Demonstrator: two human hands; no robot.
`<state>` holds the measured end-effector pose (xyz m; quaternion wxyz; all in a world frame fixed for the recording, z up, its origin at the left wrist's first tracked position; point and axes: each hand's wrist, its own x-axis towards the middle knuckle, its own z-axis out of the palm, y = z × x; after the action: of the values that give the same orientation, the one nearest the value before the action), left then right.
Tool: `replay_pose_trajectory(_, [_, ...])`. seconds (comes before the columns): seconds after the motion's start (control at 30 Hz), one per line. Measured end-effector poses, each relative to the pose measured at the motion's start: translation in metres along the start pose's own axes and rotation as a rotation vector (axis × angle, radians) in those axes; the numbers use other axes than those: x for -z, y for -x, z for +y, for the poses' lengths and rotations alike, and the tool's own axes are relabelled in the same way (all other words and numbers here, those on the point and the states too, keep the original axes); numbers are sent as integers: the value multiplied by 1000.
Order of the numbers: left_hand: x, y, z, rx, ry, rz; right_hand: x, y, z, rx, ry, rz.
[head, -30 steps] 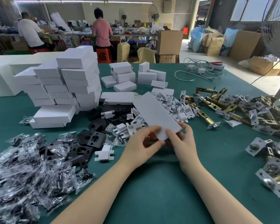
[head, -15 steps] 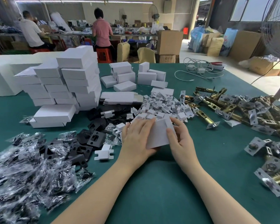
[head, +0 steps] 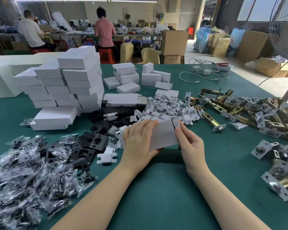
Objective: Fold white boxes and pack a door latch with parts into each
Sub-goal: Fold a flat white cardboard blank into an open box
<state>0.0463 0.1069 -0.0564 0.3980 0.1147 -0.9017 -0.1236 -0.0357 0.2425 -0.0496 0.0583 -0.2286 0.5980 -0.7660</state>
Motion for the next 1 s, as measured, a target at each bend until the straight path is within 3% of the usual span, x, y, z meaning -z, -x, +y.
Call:
replay_pose_trajectory(0.3, [-1,1,-3,-24,-34,54,0,2,1,26,88,-24])
replay_pose_trajectory(0.7, [1,1,-4,-1,53,-47,3,1,-7,35,2,-1])
replay_pose_trajectory(1.0, [4,1,-1,30,69,-35,1,7,-5,112,194,-40])
